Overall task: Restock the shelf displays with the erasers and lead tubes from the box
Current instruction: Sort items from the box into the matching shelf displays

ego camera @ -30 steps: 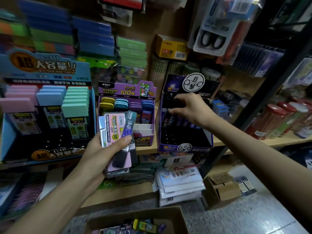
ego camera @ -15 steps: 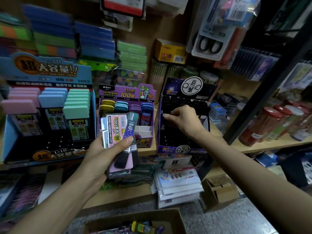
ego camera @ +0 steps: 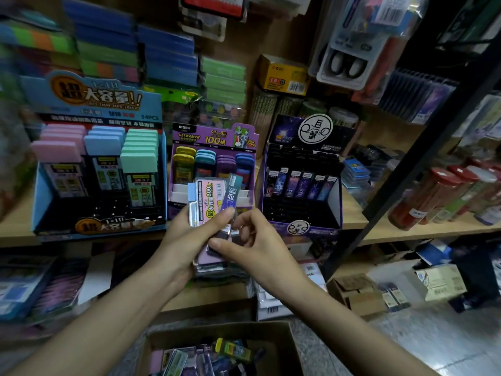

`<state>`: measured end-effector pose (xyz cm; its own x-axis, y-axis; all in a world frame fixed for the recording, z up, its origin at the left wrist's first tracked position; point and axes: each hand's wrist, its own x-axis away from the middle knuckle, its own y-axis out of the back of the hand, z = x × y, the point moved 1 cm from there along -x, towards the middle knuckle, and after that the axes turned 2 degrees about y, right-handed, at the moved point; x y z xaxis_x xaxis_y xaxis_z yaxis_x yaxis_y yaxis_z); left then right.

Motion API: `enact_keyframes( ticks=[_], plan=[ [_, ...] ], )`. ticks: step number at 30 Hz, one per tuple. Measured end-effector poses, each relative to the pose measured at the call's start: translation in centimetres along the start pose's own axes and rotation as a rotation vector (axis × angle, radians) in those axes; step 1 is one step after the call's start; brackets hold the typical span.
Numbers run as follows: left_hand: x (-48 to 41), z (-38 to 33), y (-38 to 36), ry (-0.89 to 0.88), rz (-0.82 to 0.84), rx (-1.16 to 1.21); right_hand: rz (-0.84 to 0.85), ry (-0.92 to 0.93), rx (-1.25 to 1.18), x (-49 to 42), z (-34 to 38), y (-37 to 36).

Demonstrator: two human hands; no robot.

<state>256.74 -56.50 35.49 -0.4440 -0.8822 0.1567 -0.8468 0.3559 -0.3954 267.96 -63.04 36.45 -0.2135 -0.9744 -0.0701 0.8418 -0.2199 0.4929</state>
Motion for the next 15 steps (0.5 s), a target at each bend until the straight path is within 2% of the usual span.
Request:
enact_keyframes(
  ticks=[2,7,11,13,15],
  plan=[
    [0.2,0.0,-0.1,-0.009,-0.020,-0.007,-0.022,-0.026,-0.075,0.0,-0.1,0.1],
    [0.6,0.2,-0.3,0.009,0.024,-0.031,-0.026,-0.146,-0.440,0.4,0.0,1.0],
    [0.3,0.2,-0.5,0.019,0.030,-0.075,-0.180,-0.138,-0.601,-0.2,0.7,3.4],
    [0.2,0.2,-0.6,0.031,0.020,-0.083,-0.276,-0.074,-0.602,-0.8,0.9,5.6],
    [0.1,0.1,-0.5,0.042,0.008,-0.083,-0.356,0.018,-0.488,-1.5,0.7,8.4]
  ],
)
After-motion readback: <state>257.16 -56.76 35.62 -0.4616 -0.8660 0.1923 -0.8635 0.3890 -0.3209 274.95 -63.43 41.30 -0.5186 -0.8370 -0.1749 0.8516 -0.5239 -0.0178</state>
